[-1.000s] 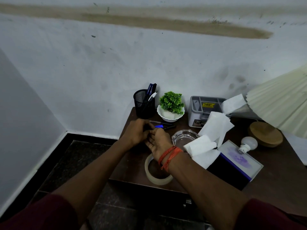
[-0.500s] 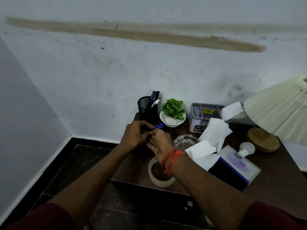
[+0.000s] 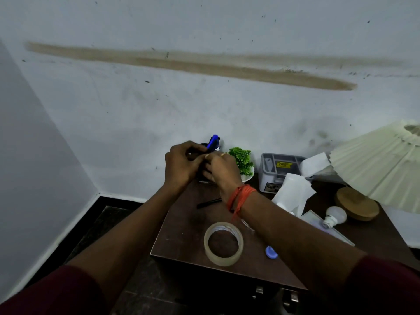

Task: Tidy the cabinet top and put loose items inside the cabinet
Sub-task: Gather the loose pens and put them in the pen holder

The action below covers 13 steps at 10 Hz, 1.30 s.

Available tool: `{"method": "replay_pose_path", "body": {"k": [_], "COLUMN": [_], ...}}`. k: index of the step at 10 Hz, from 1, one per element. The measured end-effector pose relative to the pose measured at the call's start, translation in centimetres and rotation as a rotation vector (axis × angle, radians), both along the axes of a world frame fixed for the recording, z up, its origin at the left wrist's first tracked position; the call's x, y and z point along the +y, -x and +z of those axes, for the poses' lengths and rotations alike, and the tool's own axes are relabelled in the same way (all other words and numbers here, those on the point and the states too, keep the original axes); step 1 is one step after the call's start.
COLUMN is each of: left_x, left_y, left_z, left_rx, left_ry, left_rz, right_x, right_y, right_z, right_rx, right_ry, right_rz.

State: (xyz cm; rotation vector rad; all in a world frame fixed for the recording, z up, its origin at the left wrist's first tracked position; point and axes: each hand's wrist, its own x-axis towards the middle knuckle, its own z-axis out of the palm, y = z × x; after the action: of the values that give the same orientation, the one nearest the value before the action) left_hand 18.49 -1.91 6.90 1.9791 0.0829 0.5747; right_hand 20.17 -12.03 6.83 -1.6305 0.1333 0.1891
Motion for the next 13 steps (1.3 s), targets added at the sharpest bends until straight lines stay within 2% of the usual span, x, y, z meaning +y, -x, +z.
{"method": "replay_pose_path", "body": {"k": [2, 4, 10, 13], "left_x": [-0.1, 0.0, 0.2, 0.0], "left_y": [-1.4, -2.7, -3.5, -3.7], "left_z": [2.6, 3.3, -0.7, -2.3], "left_rx": [-0.122, -0.140, -0.107, -0.072], "left_ry": [0.046, 0.101, 0.002, -0.043], "left_rz": [0.019, -0.021, 0.013, -0.005], "right_x": [-0.8, -1.5, -1.2, -1.8], "right_y": [-1.4, -1.6, -3.2, -3.7], "right_z": [2.5, 3.8, -0.1, -1.9], "right_rx": [-0.255, -0.360, -0.269, -0.140], "right_ry": [0.129, 0.199, 0.177, 0.030], "right_rz": [0.040, 0.071, 0.192, 0.190]}}
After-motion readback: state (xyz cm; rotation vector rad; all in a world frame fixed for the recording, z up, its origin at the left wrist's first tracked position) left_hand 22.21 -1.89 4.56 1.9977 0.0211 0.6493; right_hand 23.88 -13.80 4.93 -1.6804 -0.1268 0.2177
